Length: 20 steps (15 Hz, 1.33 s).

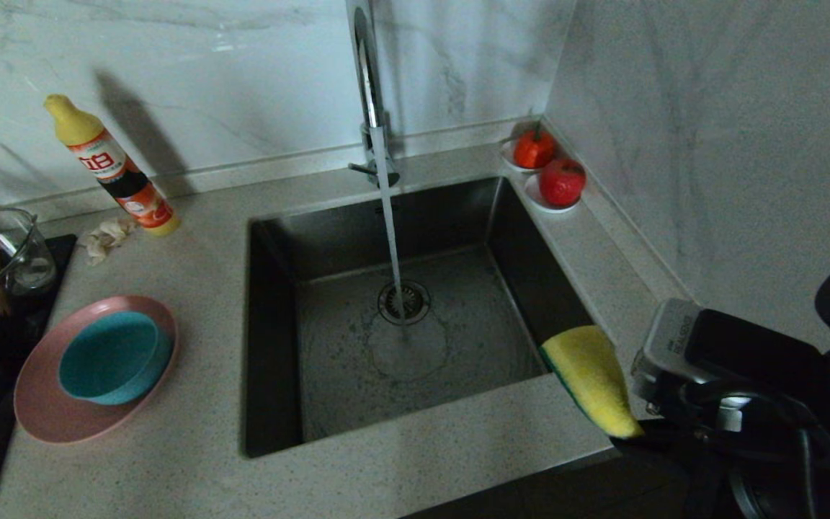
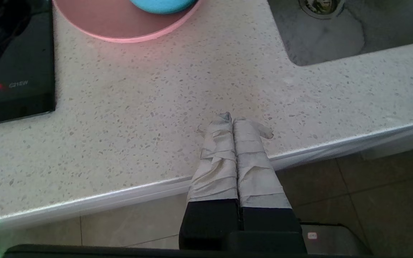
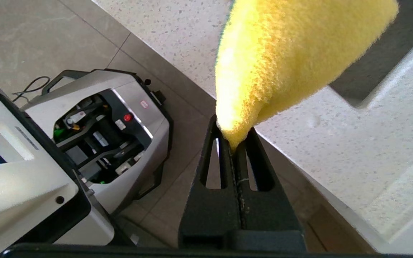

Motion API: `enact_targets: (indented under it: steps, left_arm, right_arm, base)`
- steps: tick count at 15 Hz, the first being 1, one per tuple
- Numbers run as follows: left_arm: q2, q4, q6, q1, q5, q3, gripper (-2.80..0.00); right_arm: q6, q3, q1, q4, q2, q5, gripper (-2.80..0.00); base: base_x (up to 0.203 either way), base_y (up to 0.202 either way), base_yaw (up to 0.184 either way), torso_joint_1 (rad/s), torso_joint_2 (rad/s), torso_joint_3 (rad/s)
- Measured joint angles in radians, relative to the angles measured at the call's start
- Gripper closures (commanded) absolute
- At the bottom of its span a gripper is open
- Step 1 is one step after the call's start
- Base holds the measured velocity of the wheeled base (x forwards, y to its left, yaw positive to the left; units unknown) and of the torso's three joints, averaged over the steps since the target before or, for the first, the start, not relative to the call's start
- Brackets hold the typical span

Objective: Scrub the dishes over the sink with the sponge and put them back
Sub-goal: Pick up a bowl and the sponge

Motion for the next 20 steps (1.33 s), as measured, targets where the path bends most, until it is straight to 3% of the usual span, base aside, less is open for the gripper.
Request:
enact_targets:
  steps: [5, 9, 16, 20]
  left_arm:
    - [0.015, 0.021, -0.003, 0.0, 0.025, -0.038, 0.0]
    - [0.179, 0.036, -0.011, 0.001, 0.051, -0.24, 0.0]
    - [0.722, 0.186, -0.014, 0.008, 0.191, -0.715, 0.0]
    - [1.111, 0.266, -0.043, 0.023, 0.223, -0.963, 0.0]
  right_arm:
    - [0.061, 0.011, -0.012, -0.005, 0.007, 0.01, 0.0]
    - [0.087, 0.023, -0.035, -0.008, 0.01, 0.019, 0.0]
    - [0.081, 0.017, -0.06, -0.03, 0.015, 0.034, 0.0]
    - [0.088, 0.003, -0.066, -0.03, 0.048, 0.035, 0.0]
  base:
    - [0.0, 0.0, 0.0, 0.0, 0.0, 0.0]
    - [0.0, 0.0, 0.0, 0.0, 0.0, 0.0]
    - [0.0, 0.0, 0.0, 0.0, 0.0, 0.0]
    - [0.0, 0.0, 0.0, 0.0, 0.0, 0.0]
